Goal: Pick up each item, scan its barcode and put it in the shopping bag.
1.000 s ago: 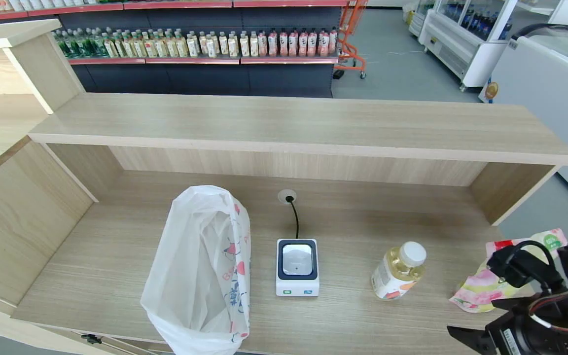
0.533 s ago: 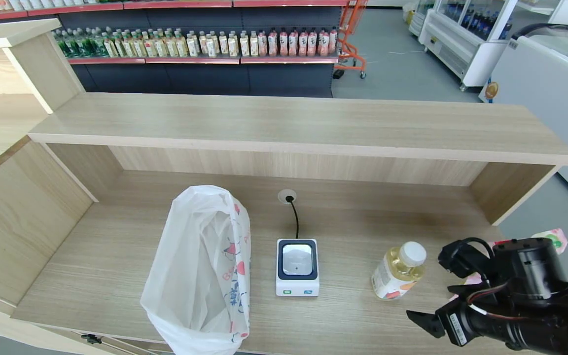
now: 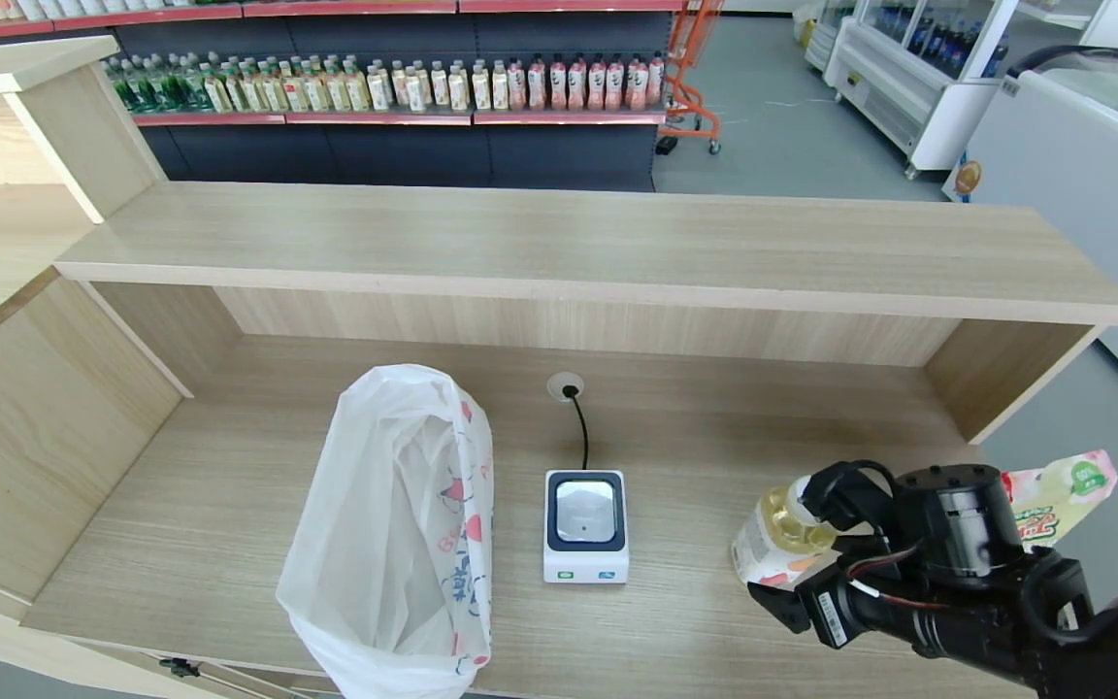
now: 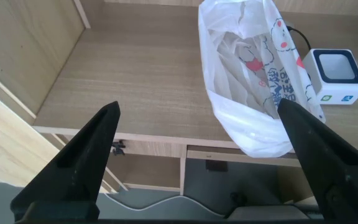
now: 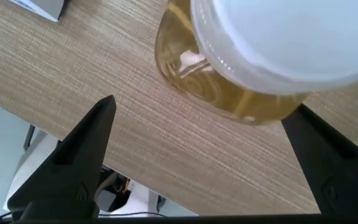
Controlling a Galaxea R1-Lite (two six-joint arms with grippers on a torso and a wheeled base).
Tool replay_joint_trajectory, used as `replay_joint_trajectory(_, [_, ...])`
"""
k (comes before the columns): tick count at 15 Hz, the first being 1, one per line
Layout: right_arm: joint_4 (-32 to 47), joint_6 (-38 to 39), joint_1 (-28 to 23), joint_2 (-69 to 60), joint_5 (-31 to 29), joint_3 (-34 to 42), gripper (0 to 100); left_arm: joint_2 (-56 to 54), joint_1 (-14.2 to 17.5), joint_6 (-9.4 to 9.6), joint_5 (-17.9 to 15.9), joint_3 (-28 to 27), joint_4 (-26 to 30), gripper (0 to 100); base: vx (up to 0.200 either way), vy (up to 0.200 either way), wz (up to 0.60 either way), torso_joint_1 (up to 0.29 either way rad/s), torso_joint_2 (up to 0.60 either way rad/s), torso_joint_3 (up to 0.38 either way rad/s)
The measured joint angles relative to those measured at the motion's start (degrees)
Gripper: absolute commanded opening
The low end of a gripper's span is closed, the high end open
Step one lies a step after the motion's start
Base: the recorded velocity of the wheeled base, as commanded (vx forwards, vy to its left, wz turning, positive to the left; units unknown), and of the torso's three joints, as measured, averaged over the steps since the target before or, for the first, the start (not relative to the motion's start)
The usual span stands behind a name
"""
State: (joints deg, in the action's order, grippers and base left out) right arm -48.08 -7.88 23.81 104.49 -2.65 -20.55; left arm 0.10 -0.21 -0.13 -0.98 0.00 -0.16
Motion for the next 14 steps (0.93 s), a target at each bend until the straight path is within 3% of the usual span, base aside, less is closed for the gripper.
replay_joint_trajectory(14, [-13.18, -5.40, 0.50, 11.39, 0.02, -5.79, 100, 0.00, 0.02, -0.02, 0.00, 0.00, 0.00, 100, 0.000, 0.000, 0.00, 0.000, 0.00, 0.000])
